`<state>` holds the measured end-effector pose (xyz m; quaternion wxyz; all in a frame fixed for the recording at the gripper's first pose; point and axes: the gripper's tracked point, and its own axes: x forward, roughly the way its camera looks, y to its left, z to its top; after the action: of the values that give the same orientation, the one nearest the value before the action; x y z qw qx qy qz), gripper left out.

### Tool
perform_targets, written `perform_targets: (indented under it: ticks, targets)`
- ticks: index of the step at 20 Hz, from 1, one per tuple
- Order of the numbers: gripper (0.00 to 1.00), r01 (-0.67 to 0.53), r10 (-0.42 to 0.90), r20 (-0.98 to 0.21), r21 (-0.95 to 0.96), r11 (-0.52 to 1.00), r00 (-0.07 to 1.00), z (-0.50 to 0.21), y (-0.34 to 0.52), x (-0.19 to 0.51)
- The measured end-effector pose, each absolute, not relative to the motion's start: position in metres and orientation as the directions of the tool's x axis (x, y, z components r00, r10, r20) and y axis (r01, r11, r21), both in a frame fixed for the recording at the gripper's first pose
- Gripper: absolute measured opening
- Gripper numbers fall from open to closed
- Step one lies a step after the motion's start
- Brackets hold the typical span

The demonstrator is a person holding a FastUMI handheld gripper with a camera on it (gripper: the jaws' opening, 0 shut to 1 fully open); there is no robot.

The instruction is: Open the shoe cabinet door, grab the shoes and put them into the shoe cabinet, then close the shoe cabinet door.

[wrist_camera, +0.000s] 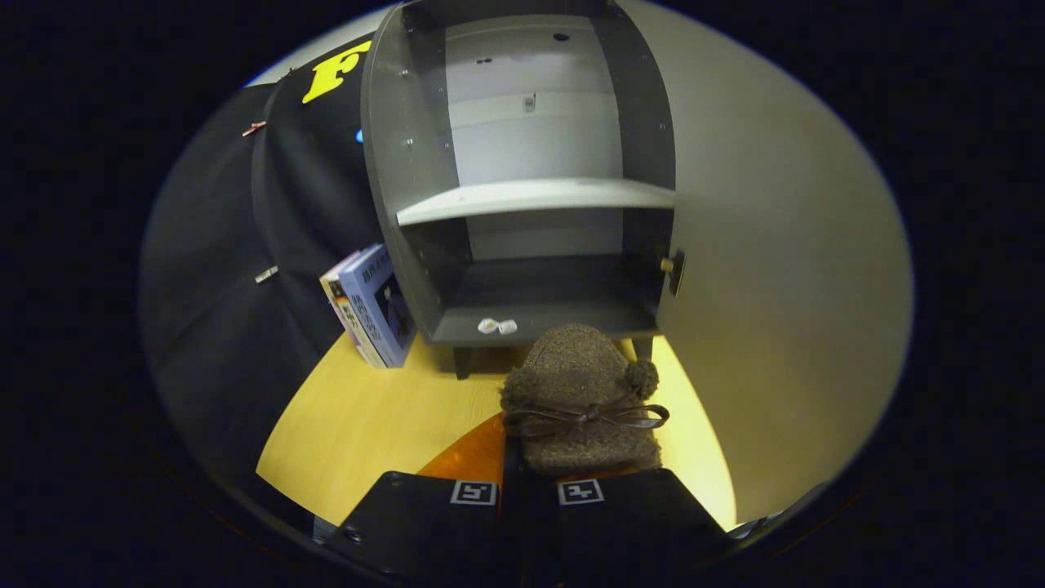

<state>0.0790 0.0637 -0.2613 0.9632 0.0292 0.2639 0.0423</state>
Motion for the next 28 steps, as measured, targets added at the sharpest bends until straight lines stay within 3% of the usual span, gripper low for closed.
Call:
perform_targets:
  ticks: [6,12,20,28]
  targets:
    - [0.13,-0.048,0.088,-0.453,0.099,0.994,0.887,-0.160,0.068,0.154]
    - [0.13,-0.078,0.100,-0.437,0.068,0.995,0.894,-0.122,0.077,0.244]
    - [0.13,-0.070,0.073,-0.499,0.026,0.997,0.863,-0.136,0.074,0.372]
    - [0.13,-0.036,0.016,-0.540,-0.026,0.999,0.841,-0.161,0.074,0.442]
